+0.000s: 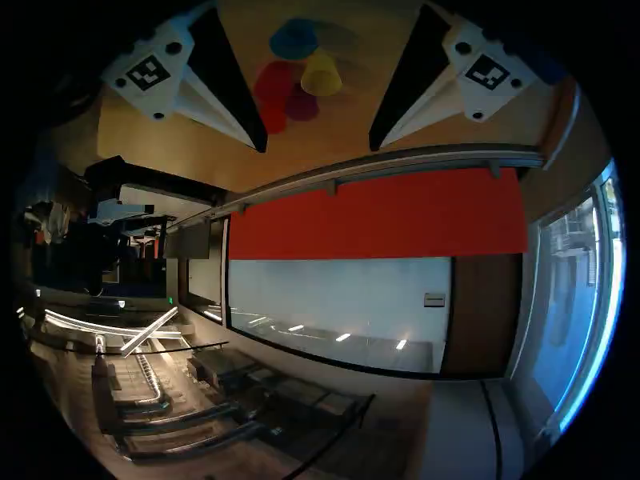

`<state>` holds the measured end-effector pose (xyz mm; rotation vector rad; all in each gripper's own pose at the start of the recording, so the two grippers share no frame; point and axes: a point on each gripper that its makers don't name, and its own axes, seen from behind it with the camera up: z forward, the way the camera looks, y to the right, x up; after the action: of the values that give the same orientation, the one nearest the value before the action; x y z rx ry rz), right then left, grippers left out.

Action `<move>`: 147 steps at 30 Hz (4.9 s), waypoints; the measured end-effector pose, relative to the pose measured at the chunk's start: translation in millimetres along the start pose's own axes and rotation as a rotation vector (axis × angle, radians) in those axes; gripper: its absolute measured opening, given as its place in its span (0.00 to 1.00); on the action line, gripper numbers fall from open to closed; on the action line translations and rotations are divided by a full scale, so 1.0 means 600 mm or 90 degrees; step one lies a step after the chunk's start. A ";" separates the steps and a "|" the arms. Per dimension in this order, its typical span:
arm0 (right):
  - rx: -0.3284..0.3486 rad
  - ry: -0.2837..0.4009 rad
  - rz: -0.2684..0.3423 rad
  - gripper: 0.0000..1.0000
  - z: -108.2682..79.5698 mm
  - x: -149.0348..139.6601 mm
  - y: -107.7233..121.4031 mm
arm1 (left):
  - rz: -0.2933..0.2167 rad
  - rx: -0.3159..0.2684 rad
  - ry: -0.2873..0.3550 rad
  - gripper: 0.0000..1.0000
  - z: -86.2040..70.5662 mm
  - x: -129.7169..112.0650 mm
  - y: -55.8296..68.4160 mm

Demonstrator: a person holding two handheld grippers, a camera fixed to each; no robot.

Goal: Pour water

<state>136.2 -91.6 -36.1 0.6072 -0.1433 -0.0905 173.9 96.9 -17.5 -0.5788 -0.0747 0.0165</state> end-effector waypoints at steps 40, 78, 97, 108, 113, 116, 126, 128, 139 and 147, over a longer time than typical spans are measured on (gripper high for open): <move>0.061 -0.167 -0.033 0.99 0.021 -0.199 -0.013 | 0.004 -0.083 -0.129 0.94 0.016 -0.183 0.037; 0.070 -0.298 -0.041 0.99 0.066 -0.390 -0.002 | 0.045 -0.101 -0.267 0.94 0.041 -0.389 0.037; 0.078 -0.328 -0.050 0.99 0.088 -0.436 -0.004 | 0.043 -0.133 -0.307 0.94 0.079 -0.433 0.048; 0.082 -0.325 -0.043 0.99 0.110 -0.437 -0.006 | 0.037 -0.151 -0.302 0.94 0.106 -0.432 0.061; 0.083 -0.323 -0.040 0.99 0.116 -0.435 -0.006 | 0.040 -0.157 -0.303 0.94 0.115 -0.433 0.064; 0.084 -0.323 -0.040 0.99 0.118 -0.435 -0.007 | 0.043 -0.160 -0.303 0.94 0.118 -0.435 0.066; 0.087 -0.324 -0.043 0.99 0.119 -0.434 -0.007 | 0.047 -0.160 -0.305 0.88 0.124 -0.437 0.069; 0.086 -0.323 -0.044 0.99 0.119 -0.433 -0.006 | 0.049 -0.161 -0.305 0.87 0.124 -0.437 0.068; 0.082 -0.316 -0.051 0.95 0.122 -0.431 -0.002 | 0.044 -0.161 -0.304 0.87 0.124 -0.436 0.068; 0.080 -0.303 -0.050 0.94 0.123 -0.420 -0.003 | 0.040 -0.160 -0.300 0.87 0.122 -0.435 0.069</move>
<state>-124.3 -102.3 -4.2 0.7096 -0.5892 -0.3031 -91.8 161.9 4.1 -0.8198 -0.5229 0.2078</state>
